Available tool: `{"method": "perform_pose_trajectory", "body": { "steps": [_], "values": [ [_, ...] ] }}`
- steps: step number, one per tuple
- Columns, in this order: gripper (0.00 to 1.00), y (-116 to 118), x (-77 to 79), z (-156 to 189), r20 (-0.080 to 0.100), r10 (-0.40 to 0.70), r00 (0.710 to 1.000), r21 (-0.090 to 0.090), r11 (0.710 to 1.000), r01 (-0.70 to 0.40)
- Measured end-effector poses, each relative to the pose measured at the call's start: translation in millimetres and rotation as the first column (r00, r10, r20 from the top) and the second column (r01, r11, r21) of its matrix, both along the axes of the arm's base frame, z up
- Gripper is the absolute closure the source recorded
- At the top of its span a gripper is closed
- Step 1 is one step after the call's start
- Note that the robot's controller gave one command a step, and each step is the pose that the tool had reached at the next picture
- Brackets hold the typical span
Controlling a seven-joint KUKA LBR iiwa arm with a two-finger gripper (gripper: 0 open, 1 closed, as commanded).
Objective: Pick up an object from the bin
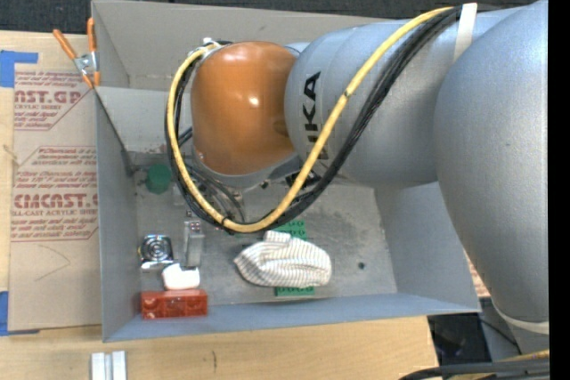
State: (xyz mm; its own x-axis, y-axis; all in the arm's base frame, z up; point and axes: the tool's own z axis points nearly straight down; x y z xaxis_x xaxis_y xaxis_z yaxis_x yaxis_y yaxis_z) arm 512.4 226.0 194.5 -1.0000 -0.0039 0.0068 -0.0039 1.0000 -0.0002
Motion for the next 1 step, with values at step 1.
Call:
{"method": "perform_pose_trajectory", "body": {
  "steps": [1],
  "values": [
    [0.0, -1.4, 1.9, 4.9, 0.007, -0.003, 1.0, 0.002, 1.0, 0.003]
  ]
}}
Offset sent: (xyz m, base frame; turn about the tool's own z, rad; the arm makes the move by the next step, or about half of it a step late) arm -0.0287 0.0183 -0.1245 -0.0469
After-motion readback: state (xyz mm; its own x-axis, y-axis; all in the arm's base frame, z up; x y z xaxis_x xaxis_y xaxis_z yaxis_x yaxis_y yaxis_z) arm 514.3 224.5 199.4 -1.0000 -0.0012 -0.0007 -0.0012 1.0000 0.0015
